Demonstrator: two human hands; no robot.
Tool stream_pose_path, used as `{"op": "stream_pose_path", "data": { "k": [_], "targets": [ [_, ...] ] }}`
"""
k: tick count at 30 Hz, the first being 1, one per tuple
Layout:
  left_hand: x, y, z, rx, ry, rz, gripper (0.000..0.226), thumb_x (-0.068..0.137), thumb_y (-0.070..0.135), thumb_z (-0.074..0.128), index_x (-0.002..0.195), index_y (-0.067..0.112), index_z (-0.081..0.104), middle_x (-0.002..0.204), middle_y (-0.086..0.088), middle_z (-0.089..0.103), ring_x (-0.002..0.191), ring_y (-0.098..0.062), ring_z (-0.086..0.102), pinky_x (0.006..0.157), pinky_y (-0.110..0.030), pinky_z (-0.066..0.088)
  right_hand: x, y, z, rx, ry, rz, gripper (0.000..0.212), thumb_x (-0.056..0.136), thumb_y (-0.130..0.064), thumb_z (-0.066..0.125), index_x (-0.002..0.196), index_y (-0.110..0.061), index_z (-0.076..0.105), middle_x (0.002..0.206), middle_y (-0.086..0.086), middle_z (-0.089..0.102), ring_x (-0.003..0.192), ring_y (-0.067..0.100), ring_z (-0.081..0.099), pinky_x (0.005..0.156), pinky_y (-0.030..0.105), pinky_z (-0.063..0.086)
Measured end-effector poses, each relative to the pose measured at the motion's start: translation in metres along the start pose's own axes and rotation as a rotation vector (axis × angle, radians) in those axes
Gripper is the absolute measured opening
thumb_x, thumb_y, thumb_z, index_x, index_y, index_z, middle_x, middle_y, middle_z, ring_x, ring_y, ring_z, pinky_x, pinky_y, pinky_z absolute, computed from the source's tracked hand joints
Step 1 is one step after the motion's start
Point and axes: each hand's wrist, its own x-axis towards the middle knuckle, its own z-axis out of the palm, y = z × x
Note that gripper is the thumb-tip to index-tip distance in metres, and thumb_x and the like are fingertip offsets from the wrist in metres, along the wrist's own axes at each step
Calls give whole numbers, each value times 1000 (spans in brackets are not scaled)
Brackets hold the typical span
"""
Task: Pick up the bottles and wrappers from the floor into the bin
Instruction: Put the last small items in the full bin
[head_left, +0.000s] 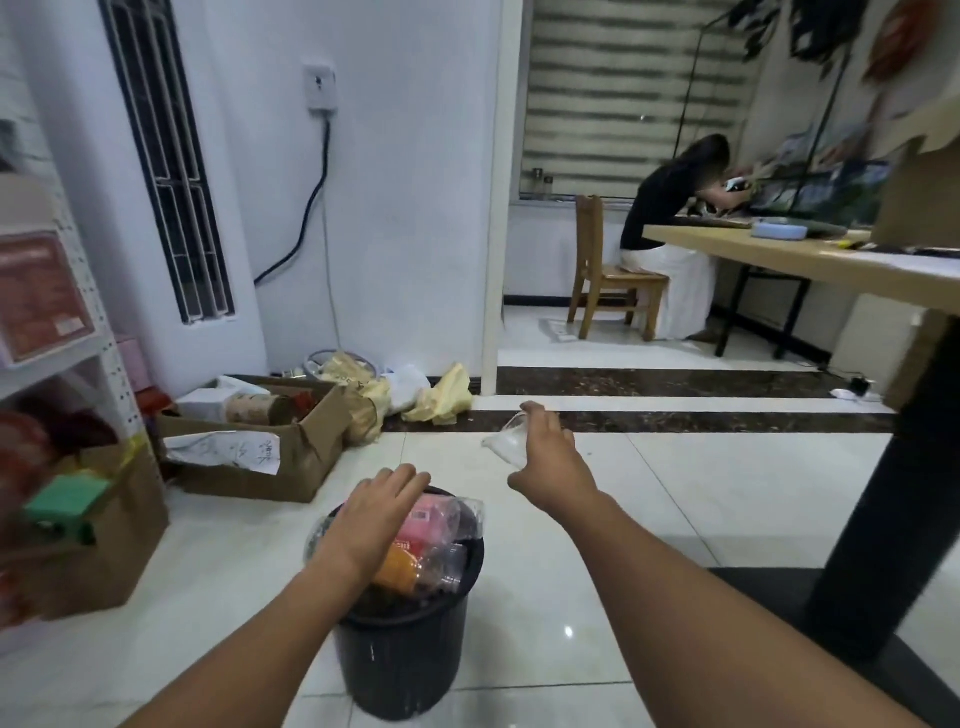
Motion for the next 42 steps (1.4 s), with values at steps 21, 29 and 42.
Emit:
{"op": "stream_pose_path", "data": {
  "k": [21, 29, 42],
  "targets": [
    [0, -75, 81, -160, -325, 174, 46, 53, 63, 73, 91, 41, 62, 87, 24, 67, 80, 3, 67, 75, -22, 56, 98, -44, 65, -42, -188, 24, 77, 89, -32, 59, 151, -15, 16, 145, 14, 27, 132, 33, 31, 105, 41, 35],
    [3, -95, 73, -282, -286, -13, 53, 85, 61, 29, 121, 37, 59, 124, 12, 57, 112, -6, 53, 99, -21, 33, 114, -53, 113, -53, -308, 16, 79, 89, -32, 59, 151, -15, 13, 146, 14, 26, 128, 35, 43, 103, 44, 41],
    [-1, -121, 88, -395, -336, -170, 56, 88, 62, 23, 131, 34, 45, 125, 16, 50, 102, 4, 31, 86, -7, 22, 135, -39, 154, -124, -318, 35, 68, 89, -36, 65, 141, -13, 27, 139, 10, 45, 127, 31, 41, 100, 41, 39]
  ]
}}
